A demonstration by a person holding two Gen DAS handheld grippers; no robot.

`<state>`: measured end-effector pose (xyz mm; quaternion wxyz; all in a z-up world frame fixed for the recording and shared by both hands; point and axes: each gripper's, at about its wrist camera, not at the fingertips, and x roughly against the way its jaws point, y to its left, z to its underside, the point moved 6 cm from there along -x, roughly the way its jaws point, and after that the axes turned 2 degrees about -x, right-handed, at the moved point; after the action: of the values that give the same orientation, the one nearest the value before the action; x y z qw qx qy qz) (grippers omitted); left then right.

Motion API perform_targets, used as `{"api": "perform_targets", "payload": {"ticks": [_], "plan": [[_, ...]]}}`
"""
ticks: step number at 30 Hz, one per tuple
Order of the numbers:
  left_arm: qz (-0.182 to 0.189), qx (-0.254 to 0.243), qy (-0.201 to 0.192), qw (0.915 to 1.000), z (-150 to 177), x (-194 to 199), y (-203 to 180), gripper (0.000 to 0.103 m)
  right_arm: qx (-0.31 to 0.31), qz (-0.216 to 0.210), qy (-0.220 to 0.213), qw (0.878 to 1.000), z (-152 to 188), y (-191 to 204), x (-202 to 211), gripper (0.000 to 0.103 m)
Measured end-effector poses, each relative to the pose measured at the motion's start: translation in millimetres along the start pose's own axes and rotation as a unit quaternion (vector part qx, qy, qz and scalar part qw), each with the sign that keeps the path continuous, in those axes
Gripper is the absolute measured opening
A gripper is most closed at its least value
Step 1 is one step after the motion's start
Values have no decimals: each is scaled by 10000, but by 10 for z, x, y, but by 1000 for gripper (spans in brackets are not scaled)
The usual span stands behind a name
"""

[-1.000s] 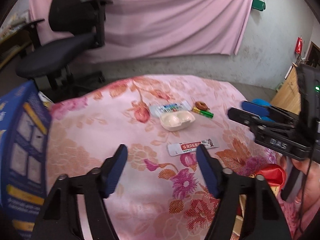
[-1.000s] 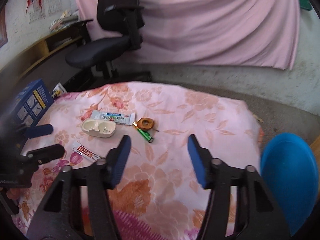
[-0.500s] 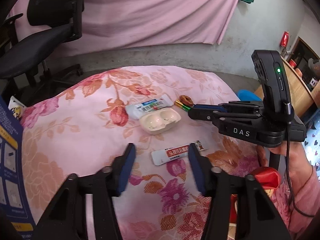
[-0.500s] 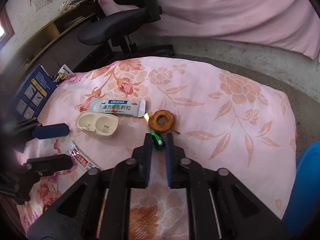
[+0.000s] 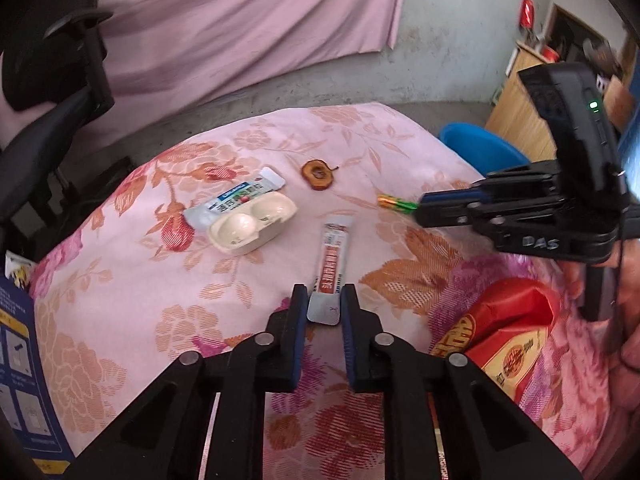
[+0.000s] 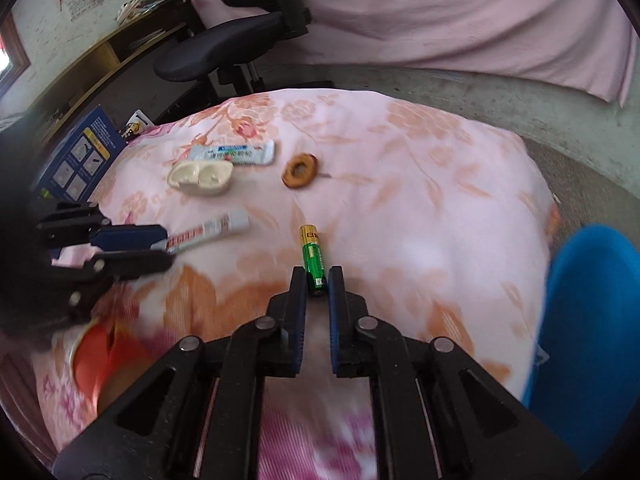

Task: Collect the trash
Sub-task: 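Grasp the green battery with the right tool while the left tool grasps the red-white tube, then lift the green battery and red-white tube up with both tools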

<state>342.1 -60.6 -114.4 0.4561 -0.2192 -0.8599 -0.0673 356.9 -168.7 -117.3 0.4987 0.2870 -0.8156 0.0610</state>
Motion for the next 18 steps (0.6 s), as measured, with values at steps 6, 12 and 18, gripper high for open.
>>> {"api": "perform_targets", "payload": {"ticks": [6, 12, 18], "plan": [[-184, -79, 29, 9998, 15, -64, -48, 12, -28, 9, -53, 10000, 73, -1, 51, 34], [-226, 83, -67, 9997, -3, -35, -39, 12, -37, -28, -33, 10000, -20, 9, -33, 38], [-207, 234, -126, 9994, -5, 46, -46, 12, -60, 107, -55, 9999, -96, 49, -124, 33]]}}
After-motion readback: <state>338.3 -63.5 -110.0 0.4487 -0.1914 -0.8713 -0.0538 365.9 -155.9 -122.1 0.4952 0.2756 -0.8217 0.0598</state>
